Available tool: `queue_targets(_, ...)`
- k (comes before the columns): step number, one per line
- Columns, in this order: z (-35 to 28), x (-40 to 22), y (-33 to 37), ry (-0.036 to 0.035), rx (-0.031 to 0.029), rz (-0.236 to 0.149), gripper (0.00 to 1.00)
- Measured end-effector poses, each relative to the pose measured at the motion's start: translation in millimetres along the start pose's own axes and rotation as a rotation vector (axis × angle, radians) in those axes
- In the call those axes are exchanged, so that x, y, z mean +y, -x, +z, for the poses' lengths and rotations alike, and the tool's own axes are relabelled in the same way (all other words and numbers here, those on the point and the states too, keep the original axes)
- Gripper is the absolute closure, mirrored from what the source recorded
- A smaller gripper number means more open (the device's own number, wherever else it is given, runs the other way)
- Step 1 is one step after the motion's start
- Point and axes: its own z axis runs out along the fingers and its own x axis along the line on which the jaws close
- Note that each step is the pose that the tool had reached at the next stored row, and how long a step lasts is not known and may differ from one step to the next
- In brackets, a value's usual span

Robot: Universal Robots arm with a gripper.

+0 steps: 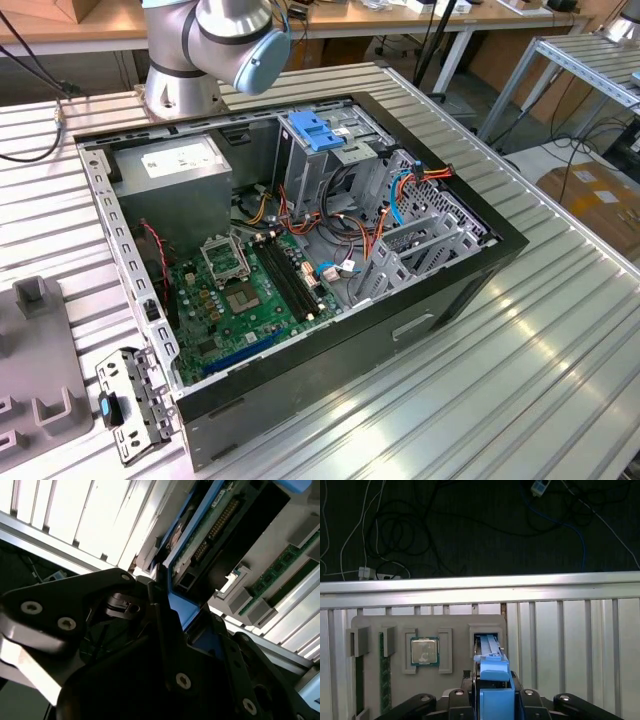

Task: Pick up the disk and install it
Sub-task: 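Pick up the disk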

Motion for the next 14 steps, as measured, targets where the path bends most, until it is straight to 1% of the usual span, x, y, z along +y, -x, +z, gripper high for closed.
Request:
queue_targets(12, 0.2, 0.0, 0.0, 0.0, 0.0, 0.0, 0.63)
queue_targets(14, -0.9, 0.0, 0.2, -0.0003, -0.0002, 0.0, 0.63)
